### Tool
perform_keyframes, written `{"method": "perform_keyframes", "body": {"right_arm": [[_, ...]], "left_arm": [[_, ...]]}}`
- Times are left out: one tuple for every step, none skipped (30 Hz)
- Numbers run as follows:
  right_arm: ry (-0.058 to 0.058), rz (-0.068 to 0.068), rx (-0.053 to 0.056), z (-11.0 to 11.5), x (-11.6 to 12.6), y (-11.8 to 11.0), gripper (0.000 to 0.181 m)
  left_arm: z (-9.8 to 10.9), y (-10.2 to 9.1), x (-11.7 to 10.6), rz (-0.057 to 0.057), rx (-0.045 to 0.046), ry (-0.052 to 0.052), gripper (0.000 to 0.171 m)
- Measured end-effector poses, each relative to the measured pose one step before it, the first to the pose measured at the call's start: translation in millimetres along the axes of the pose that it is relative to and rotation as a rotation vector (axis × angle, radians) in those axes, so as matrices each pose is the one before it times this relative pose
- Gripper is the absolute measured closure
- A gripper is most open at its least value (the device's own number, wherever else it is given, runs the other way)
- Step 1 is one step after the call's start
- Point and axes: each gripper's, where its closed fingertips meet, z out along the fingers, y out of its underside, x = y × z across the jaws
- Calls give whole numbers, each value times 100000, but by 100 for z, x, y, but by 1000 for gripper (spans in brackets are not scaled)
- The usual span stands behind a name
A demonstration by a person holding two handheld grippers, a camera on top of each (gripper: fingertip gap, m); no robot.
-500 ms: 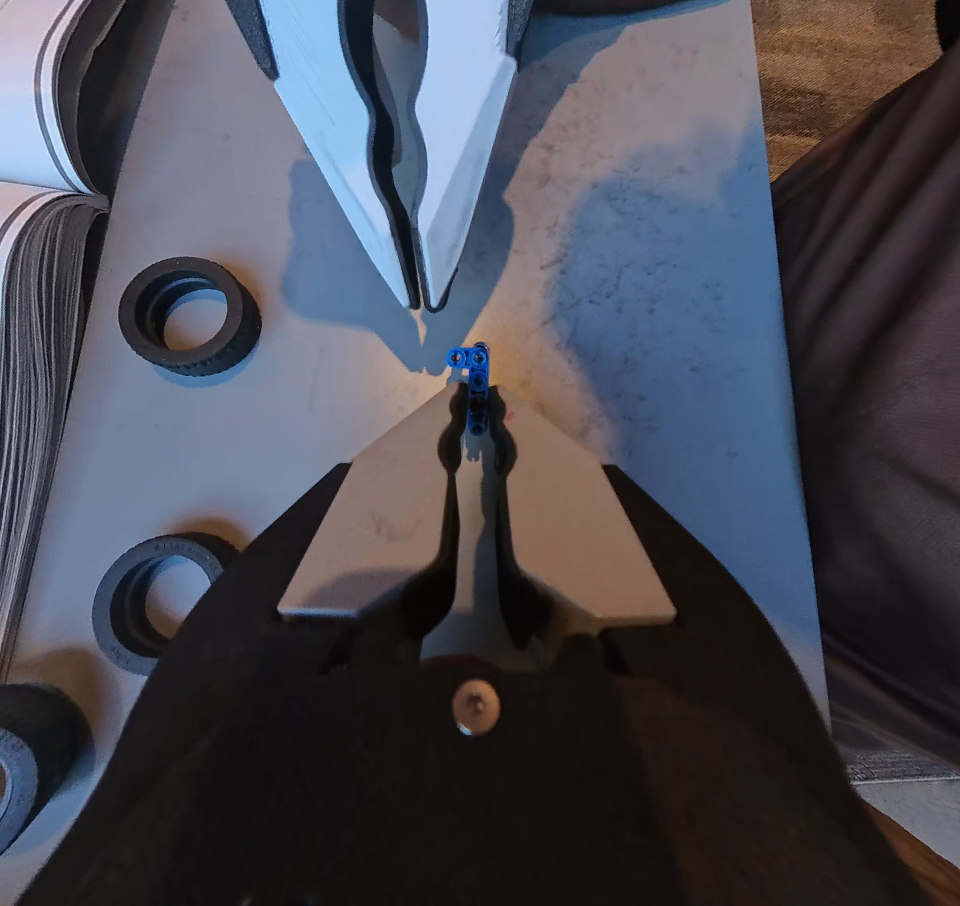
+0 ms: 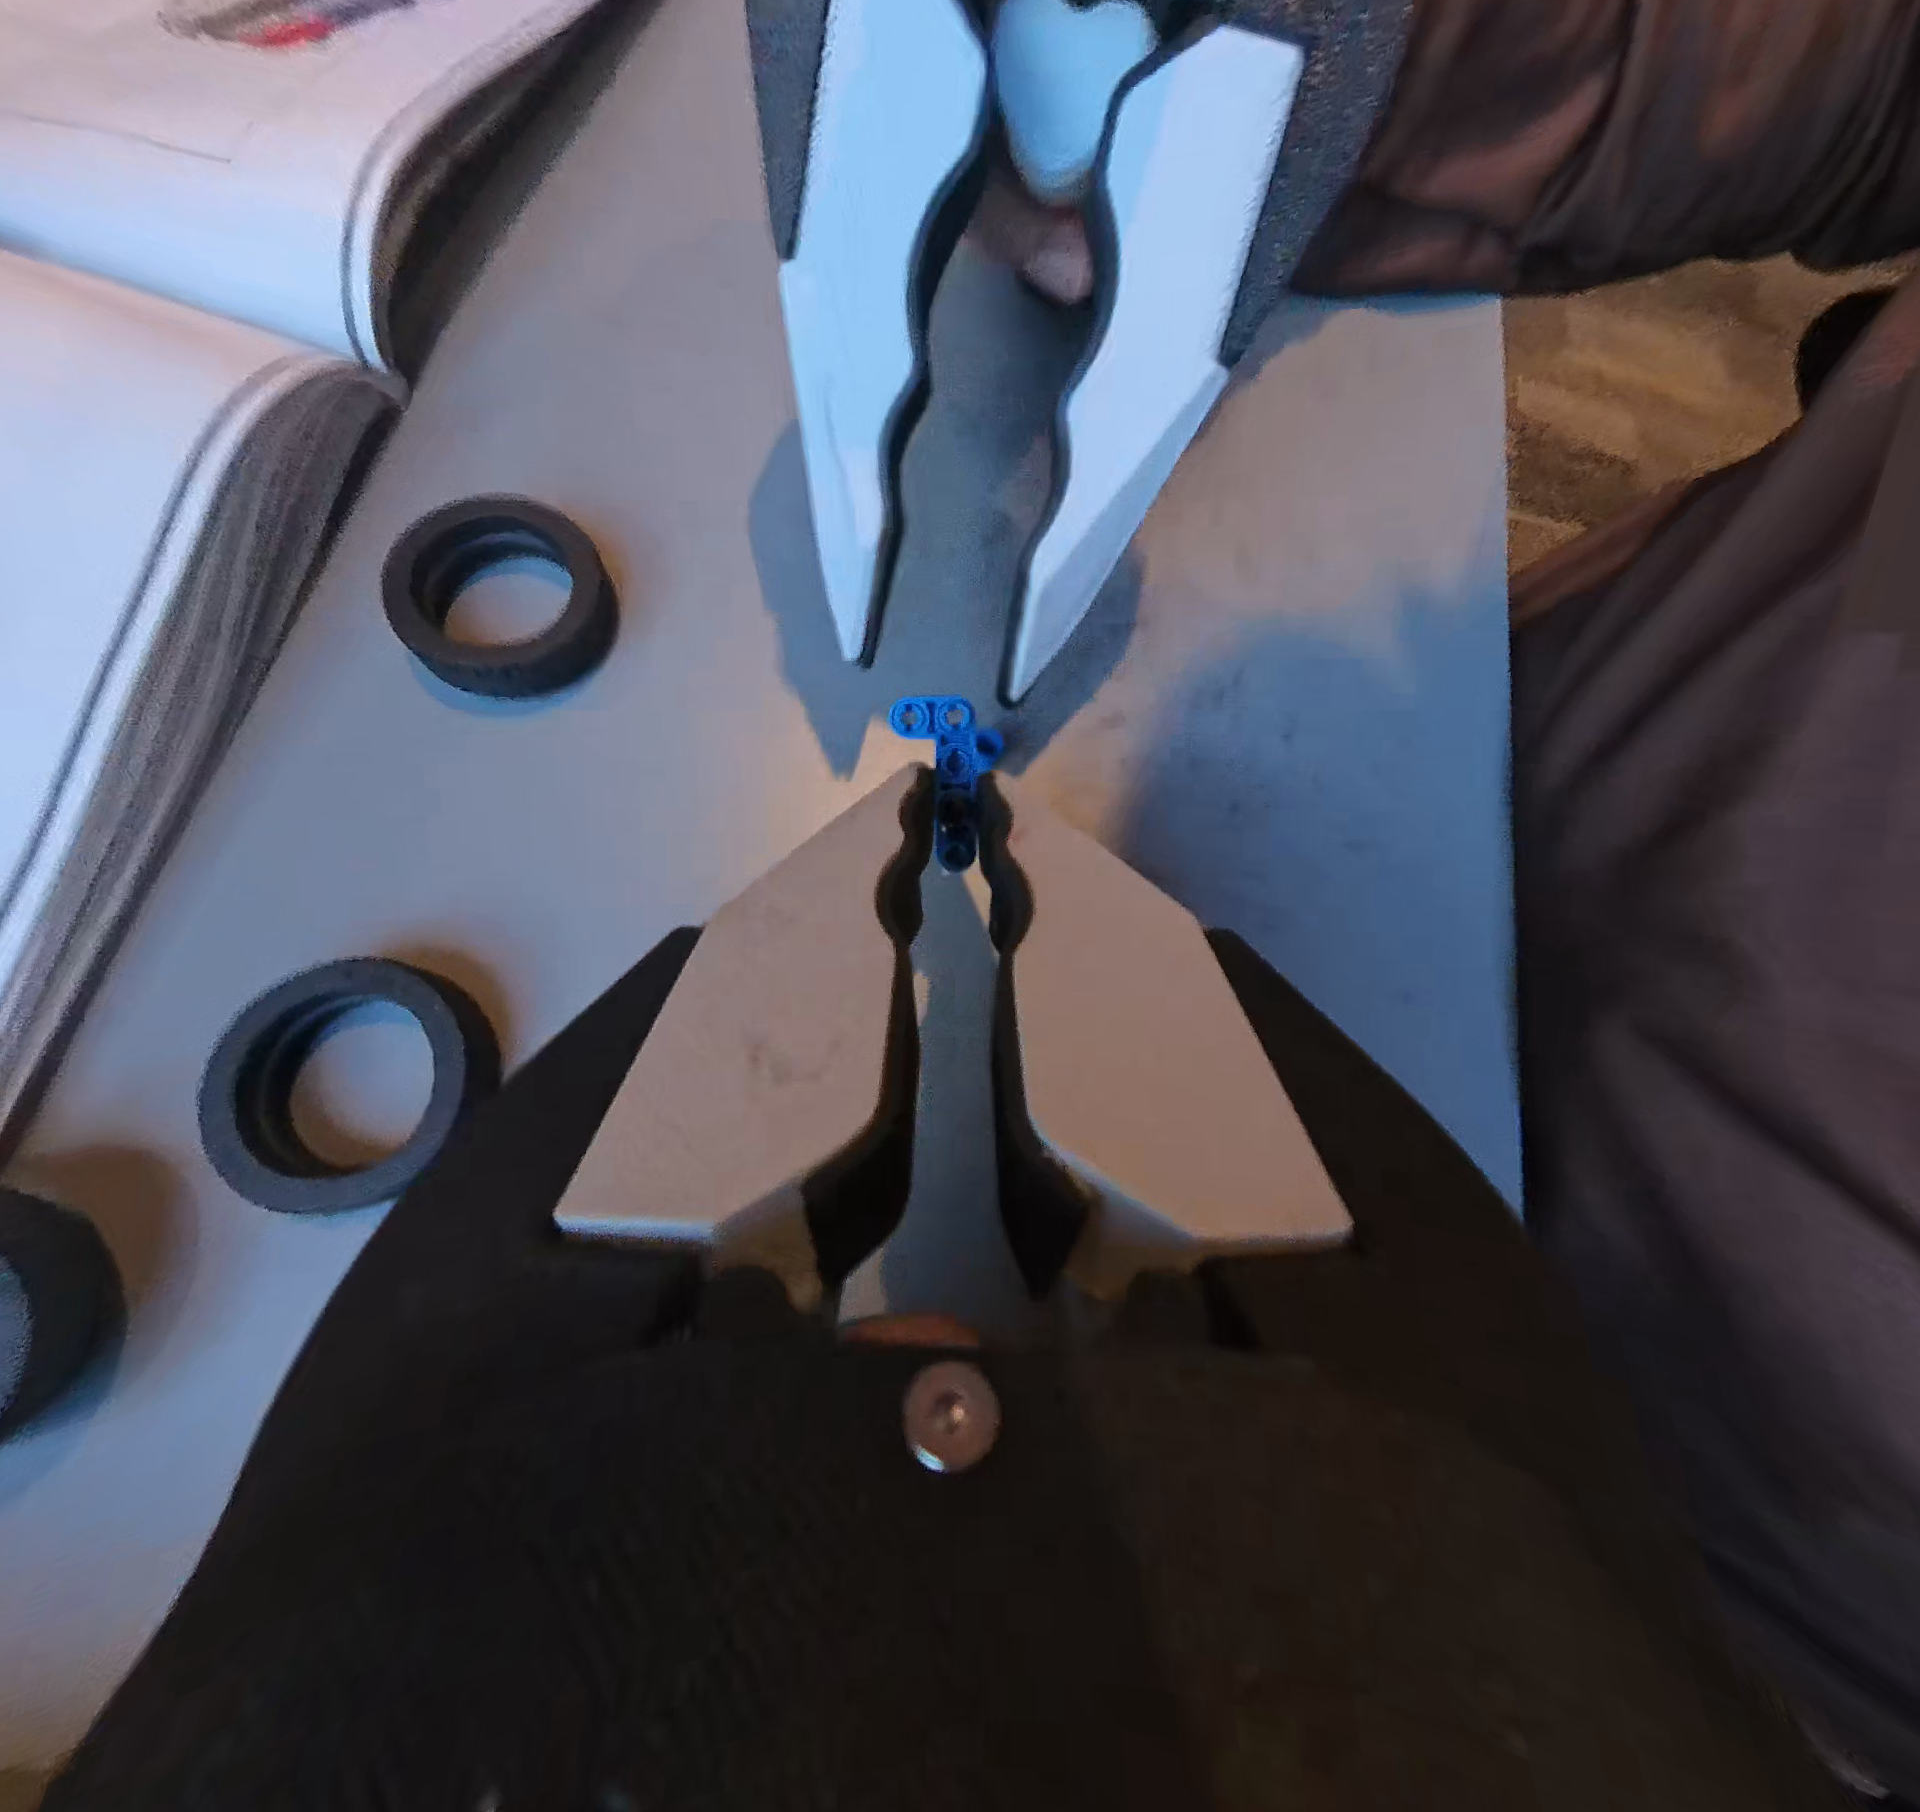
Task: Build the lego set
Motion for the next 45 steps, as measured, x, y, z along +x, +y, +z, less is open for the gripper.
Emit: {"method": "perform_keyframes", "body": {"right_arm": [[-1481, 1860, 4575, -307, 8, -802, 151], [-1657, 1348, 4814, -403, -57, -826, 147], [-1882, 516, 4572, -483, -140, -742, 148], [-2155, -158, 3607, -552, -195, -537, 149], [-3639, -187, 2418, -543, -409, -307, 156], [-5455, 538, 1484, -484, -677, -121, 168], [-4614, 1449, 584, -335, -548, 21, 169], [-1302, 1672, -400, -185, -80, 145, 165], [1442, 960, -904, -79, 227, 206, 160], [3165, -20, -973, -44, 378, 185, 157], [5136, -495, -1040, -68, 593, 173, 156], [6991, -379, -1522, -146, 859, 266, 157], [7675, 86, -2565, -163, 982, 477, 160], [6379, 483, -3525, -97, 737, 652, 162], [3674, 615, -3254, 67, 168, 618, 164], [1349, 608, -2192, 258, -371, 467, 167], [1263, 669, -1532, 450, -533, 375, 169], [2105, 426, -2050, 577, -429, 439, 169], [2010, -374, -2143, 569, -416, 384, 165], [1622, -1437, -1492, 419, -374, 108, 160], [1242, -2420, 38, 246, -276, -278, 156], [242, -2822, 1044, 164, -198, -480, 155], [-419, -1982, 302, 159, -34, -357, 155], [-1129, -495, -1616, 236, 66, -8, 157], [-1953, 551, -3022, 256, 14, 269, 161], [-910, 795, -2260, 187, 82, 218, 161], [456, 269, -572, 111, 131, 66, 161], [696, -147, -299, 29, 37, 106, 161], [908, 8, -803, -16, 10, 197, 161], [953, 174, -738, -77, -13, 220, 161], [604, 468, -618, -86, -71, 246, 161], [629, 908, -851, -110, -53, 273, 160], [563, 790, -680, -133, -93, 229, 160], [320, 499, -357, -146, -154, 192, 160], [316, 520, -507, -126, -155, 214, 160], [184, 614, -709, -77, -165, 238, 160], [-18, 771, -423, -2, -176, 146, 160], [-86, 892, 120, 80, -154, -1, 160], [-328, 853, 417, 187, -141, -114, 160], [-572, 711, -36, 269, -135, -119, 159], [33, 366, -571, 287, -26, -83, 159], [603, -168, -72, 217, 91, -179, 160], [400, -606, -116, 161, 70, -162, 160], [56, -506, -63, 129, 48, -136, 161], [-687, -352, 62, 106, -29, -97, 164]], "left_arm": [[-16, -675, 234, 2398, 1939, 799, 167], [62, -436, 212, 3239, 676, 419, 167], [163, -41, 187, 3944, -1427, 486, 167], [208, 187, 320, 4577, -2356, 1772, 167], [220, 65, 201, 4521, -1413, 1166, 167], [162, -126, 128, 3855, -443, 915, 167], [135, -205, 133, 2343, -485, 1376, 168], [92, -229, -75, 59, -471, 711, 167], [75, -257, -224, -2507, 119, 345, 167], [51, -201, -269, -4478, 577, 329, 167], [6, 104, -507, -5709, -379, -1090, 167], [-73, 395, -815, -6621, -1463, -3283, 167], [-162, 406, -755, -7232, -487, -3248, 167], [-244, 189, -365, -8469, 1877, -1161, 167], [-258, 6, 143, -9555, 3989, 1652, 167], [-226, 133, 422, -8453, 3918, 3029, 167], [-178, 340, 179, -6561, 2923, 1153, 167], [-133, 463, -222, -5582, 2111, -1368, 167], [-101, 543, -92, -4444, 1077, -270, 167], [-42, 573, 121, -4009, -11, 1399, 167], [-30, 468, -37, -4065, -332, 754, 168], [-28, 281, -154, -3316, 447, -110, 167], [-29, 300, -150, -2790, -45, -82, 167], [-54, 403, -255, -2351, -1314, -562, 167], [-128, 324, -370, -1223, -1019, -1441, 162], [-211, 215, -284, -233, -247, -1463, 160], [-275, 78, -144, 268, 727, -1282, 158], [-294, 38, -95, 597, 1005, -1610, 154], [-290, 98, -67, 627, 666, -1612, 151], [-272, 133, -8, 887, 198, -1281, 146], [-261, 79, 16, 1433, 325, -1288, 140], [-262, -82, 58, 2542, 965, -1223, 134], [-288, -284, 105, 4198, 1702, -890, 134], [-236, -370, -79, 5069, 1752, -1673, 134], [-173, -349, -305, 4878, 948, -2414, 134], [-60, -251, -320, 4242, 86, -1815, 133], [65, -147, -160, 4049, -432, -159, 133], [174, -81, -168, 3580, -417, 345, 134], [259, -4, -376, 2133, -641, -494, 135], [304, 112, -253, 660, -1461, 358, 136], [284, 152, 48, -68, -1890, 1906, 139], [214, 22, 184, 173, -781, 2019, 140], [156, -48, 239, 714, 147, 1635, 140], [101, -1, 273, 1110, 75, 1245, 141], [98, 92, 223, 1408, -371, 803, 142]]}}
